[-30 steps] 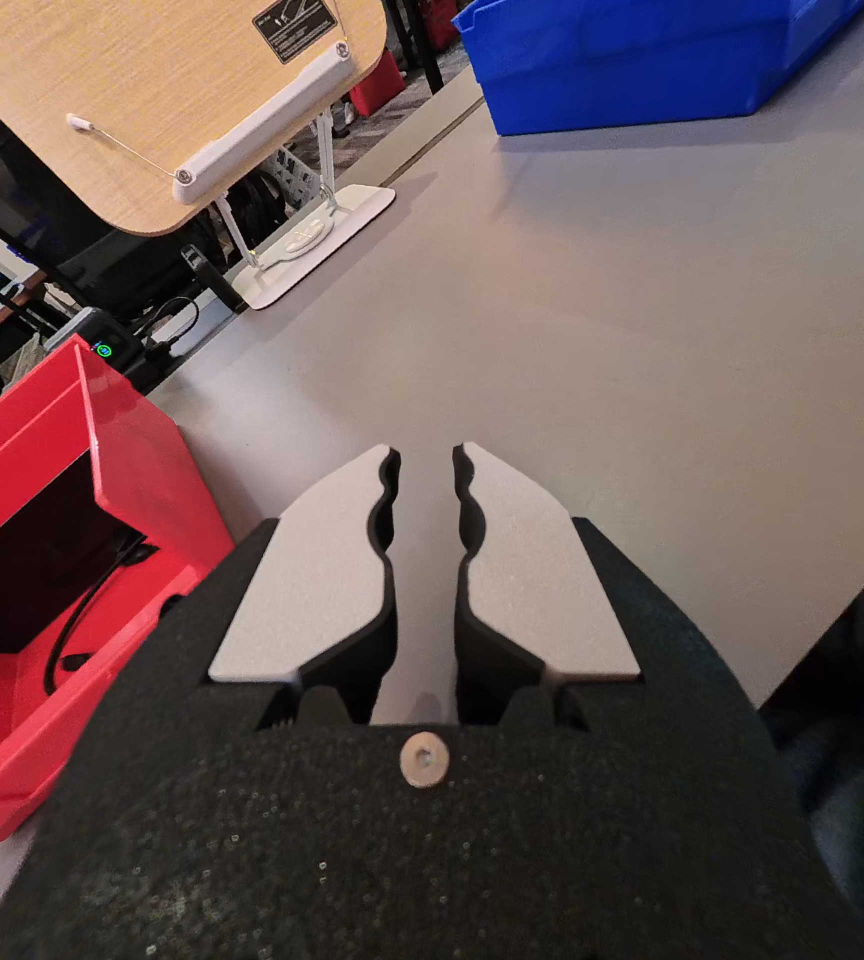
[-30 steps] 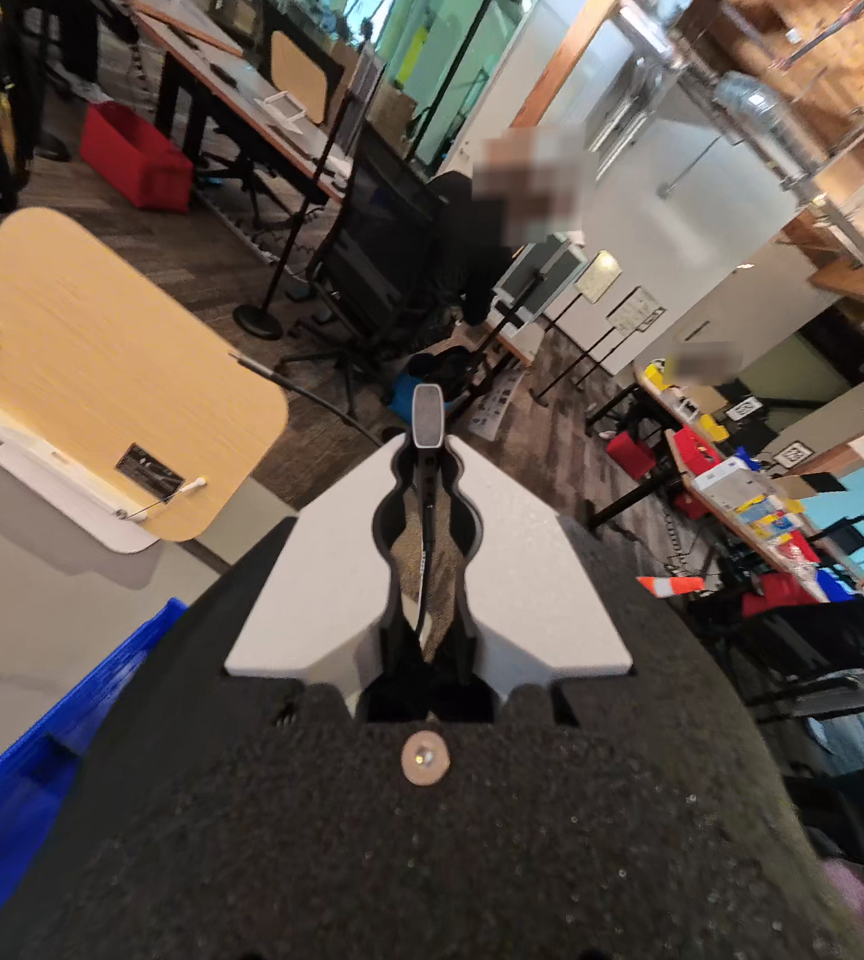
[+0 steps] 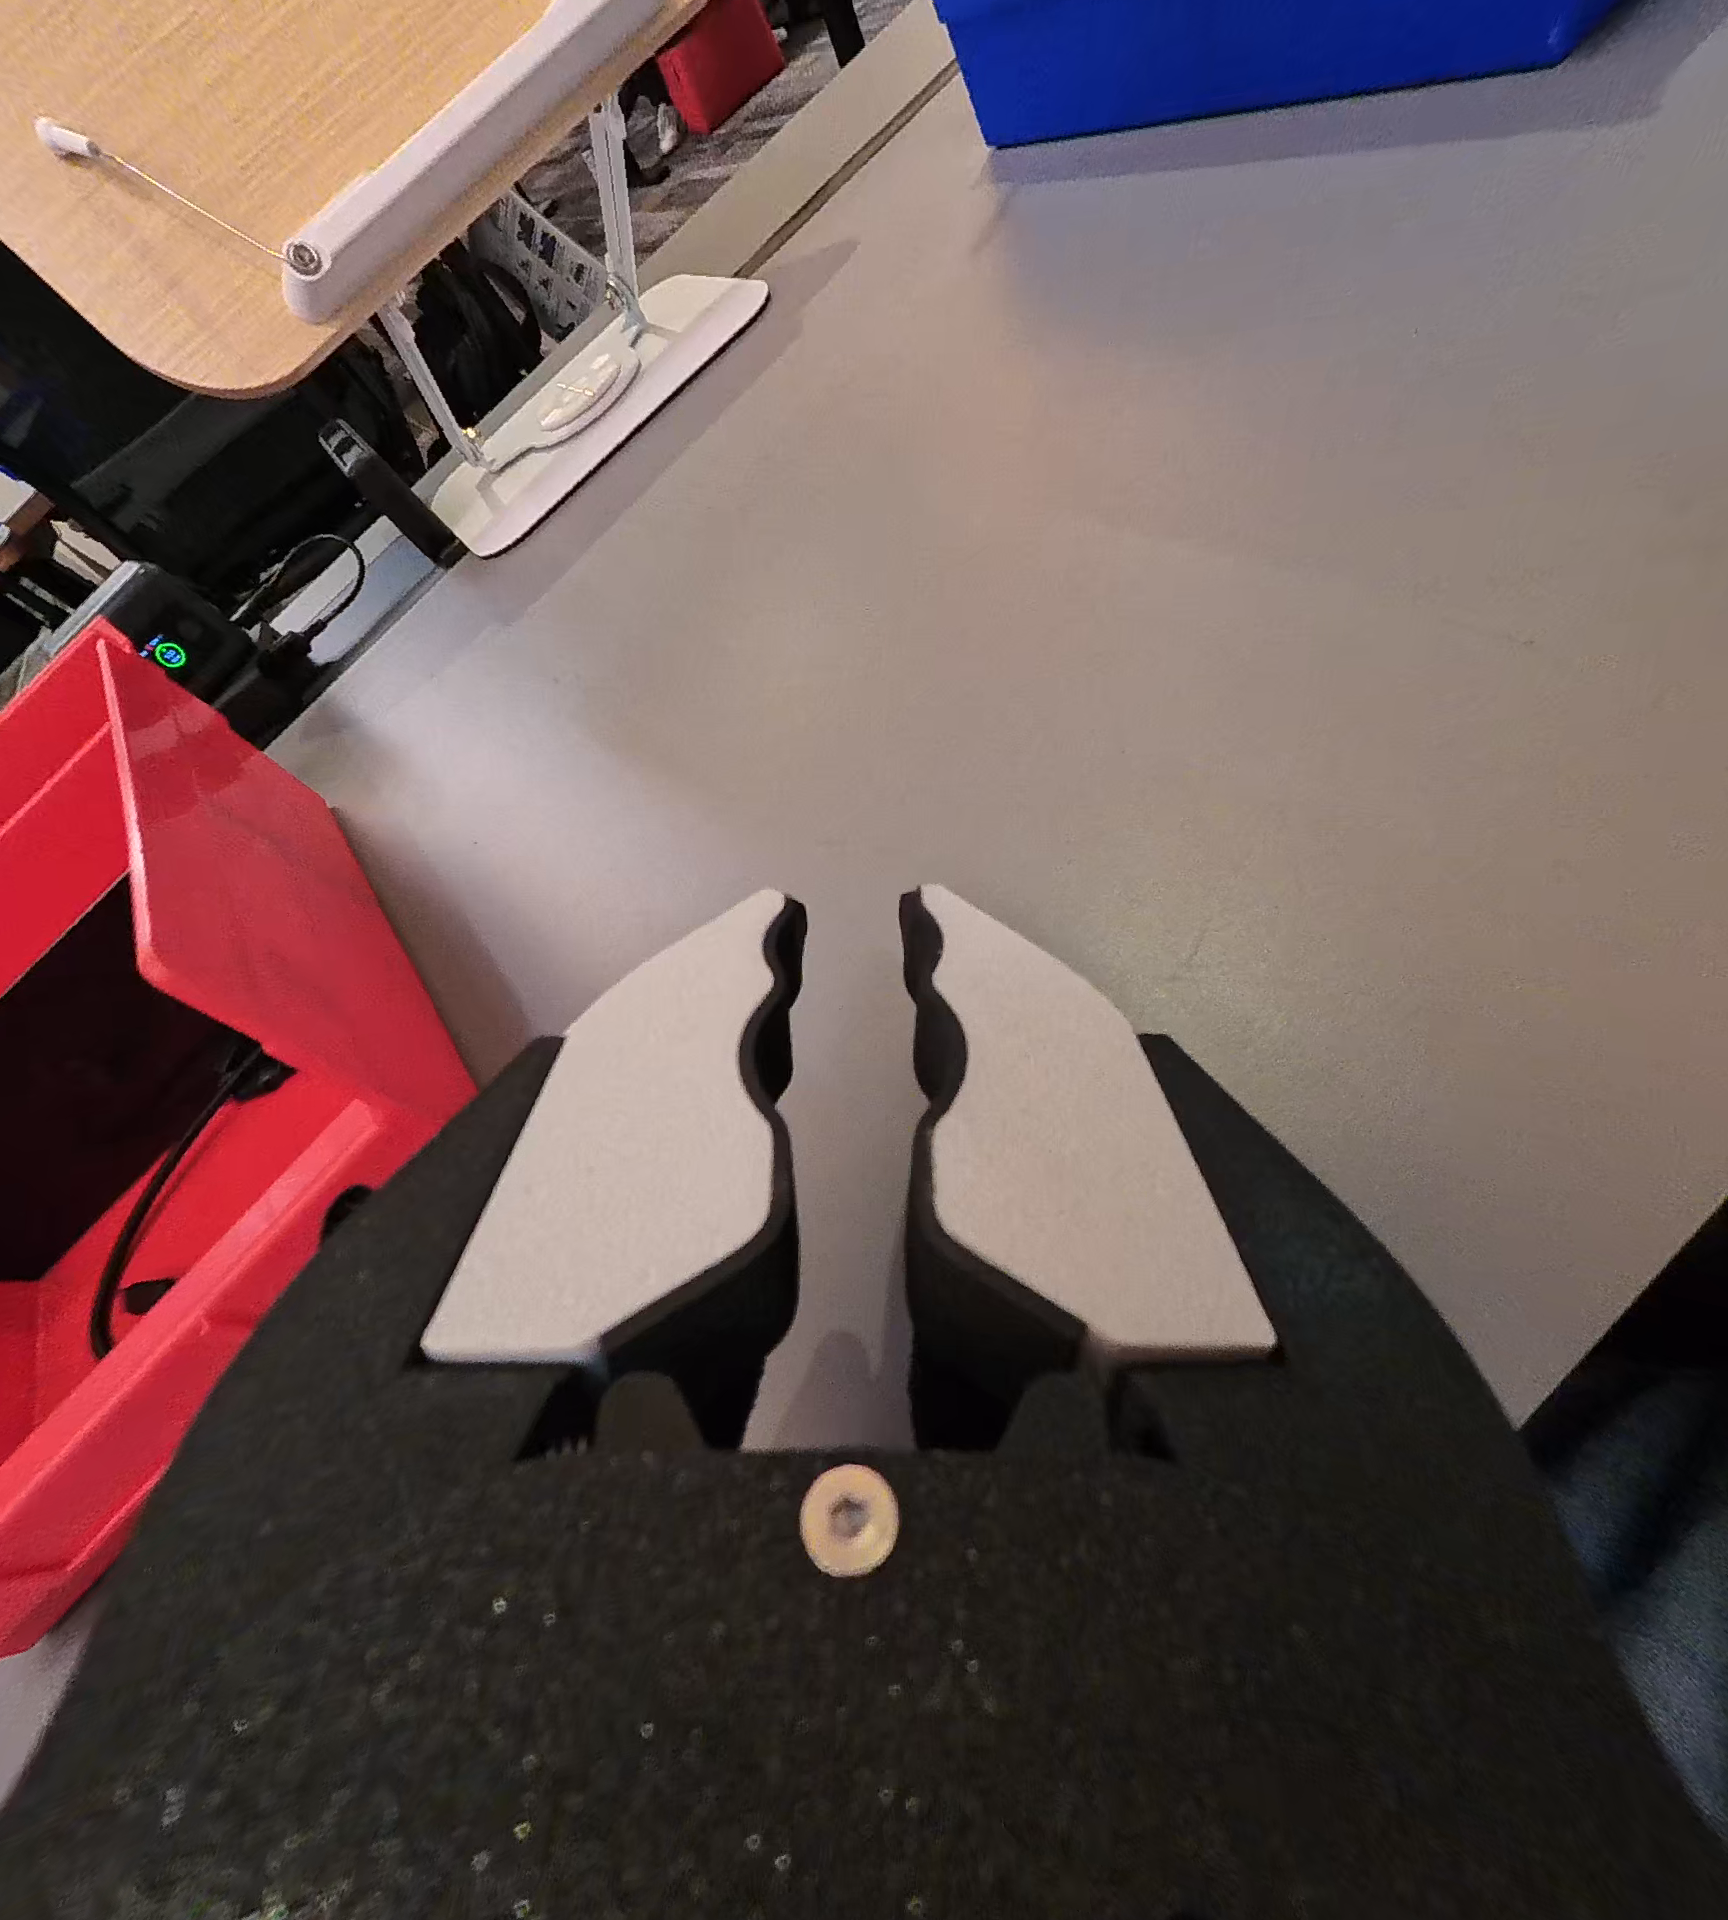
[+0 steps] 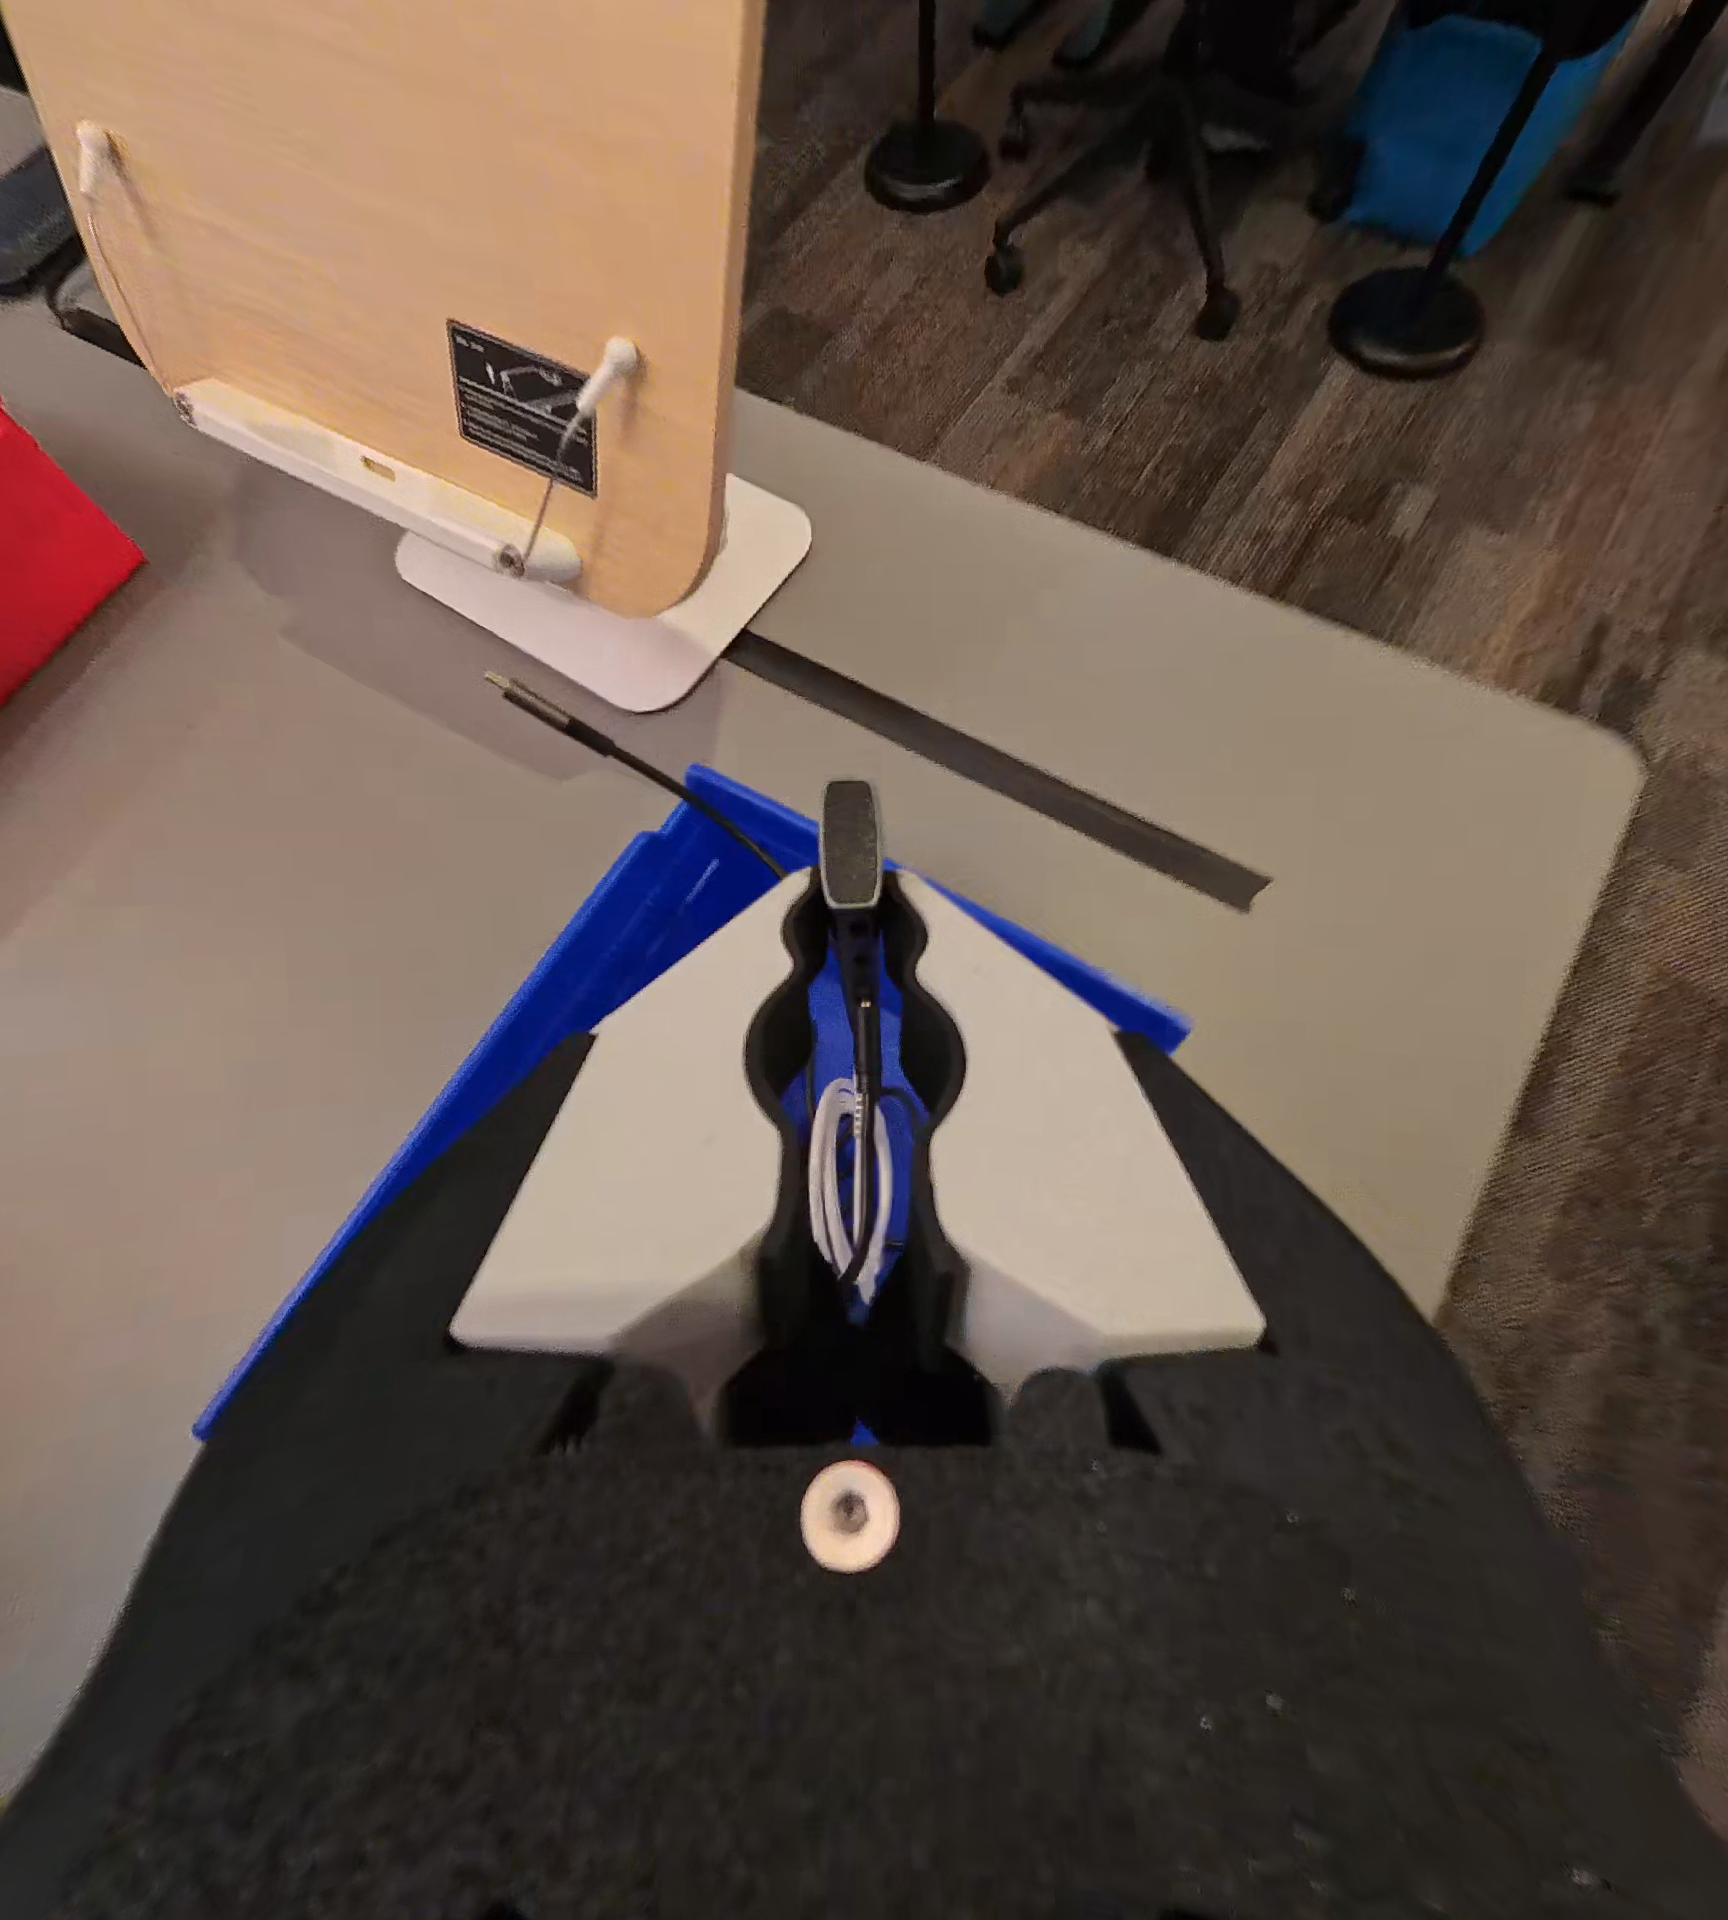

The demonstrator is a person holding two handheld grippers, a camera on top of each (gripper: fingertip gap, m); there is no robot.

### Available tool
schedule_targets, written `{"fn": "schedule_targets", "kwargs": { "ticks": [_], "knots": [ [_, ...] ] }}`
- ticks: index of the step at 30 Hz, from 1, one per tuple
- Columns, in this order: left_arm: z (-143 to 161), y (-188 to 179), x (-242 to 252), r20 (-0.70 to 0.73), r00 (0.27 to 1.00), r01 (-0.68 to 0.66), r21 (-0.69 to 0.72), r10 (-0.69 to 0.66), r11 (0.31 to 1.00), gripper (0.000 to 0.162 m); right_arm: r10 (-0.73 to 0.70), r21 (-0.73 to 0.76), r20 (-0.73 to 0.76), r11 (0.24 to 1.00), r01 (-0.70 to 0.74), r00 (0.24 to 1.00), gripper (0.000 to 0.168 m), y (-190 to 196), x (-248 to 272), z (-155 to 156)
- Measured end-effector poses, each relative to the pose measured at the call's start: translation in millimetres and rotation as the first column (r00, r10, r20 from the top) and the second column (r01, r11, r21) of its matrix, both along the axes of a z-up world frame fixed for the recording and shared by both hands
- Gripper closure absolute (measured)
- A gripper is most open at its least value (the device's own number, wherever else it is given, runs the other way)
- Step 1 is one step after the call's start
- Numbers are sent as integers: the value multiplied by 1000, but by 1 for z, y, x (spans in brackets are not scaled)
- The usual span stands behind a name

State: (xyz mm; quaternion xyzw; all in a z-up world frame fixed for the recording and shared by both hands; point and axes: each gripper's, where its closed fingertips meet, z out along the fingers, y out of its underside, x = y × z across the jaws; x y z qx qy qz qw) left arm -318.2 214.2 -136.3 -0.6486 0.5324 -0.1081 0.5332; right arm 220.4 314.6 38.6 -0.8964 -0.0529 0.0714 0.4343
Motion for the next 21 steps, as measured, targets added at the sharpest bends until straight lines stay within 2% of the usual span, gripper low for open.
{"fn": "schedule_targets", "kwargs": {
  "ticks": [3,5,7,9,11,13,17,20,21],
  "knots": [
    [-1,0,0,-3,1000,1,1,-1,1000,144,-52,-13,-110,999,51,993,160,-1,2,-32],
    [-1,0,1,-5,1000,2,0,-2,1000,144,-77,34,-212,996,86,974,159,2,0,-44],
    [-2,0,1,-7,1000,2,0,-2,1000,144,-101,111,-340,983,147,935,160,6,0,-45],
    [-2,0,1,-8,1000,3,-1,-3,1000,144,-118,188,-487,953,236,865,160,10,3,-42],
    [-3,0,2,-10,1000,4,-1,-4,1000,144,-159,201,-540,929,310,827,160,13,10,-50],
    [-4,0,1,-16,1000,2,0,-2,1000,145,-208,185,-455,929,320,866,160,15,14,-67],
    [-3,1,1,-11,1000,0,0,0,1000,145,-230,167,-130,954,250,964,159,16,14,-89],
    [-4,2,1,-14,1000,3,3,-3,1000,145,-202,90,159,978,189,966,159,13,13,-112],
    [-5,2,2,-14,1000,4,4,-4,1000,145,-196,72,203,980,185,959,160,13,12,-118]
  ]
}}
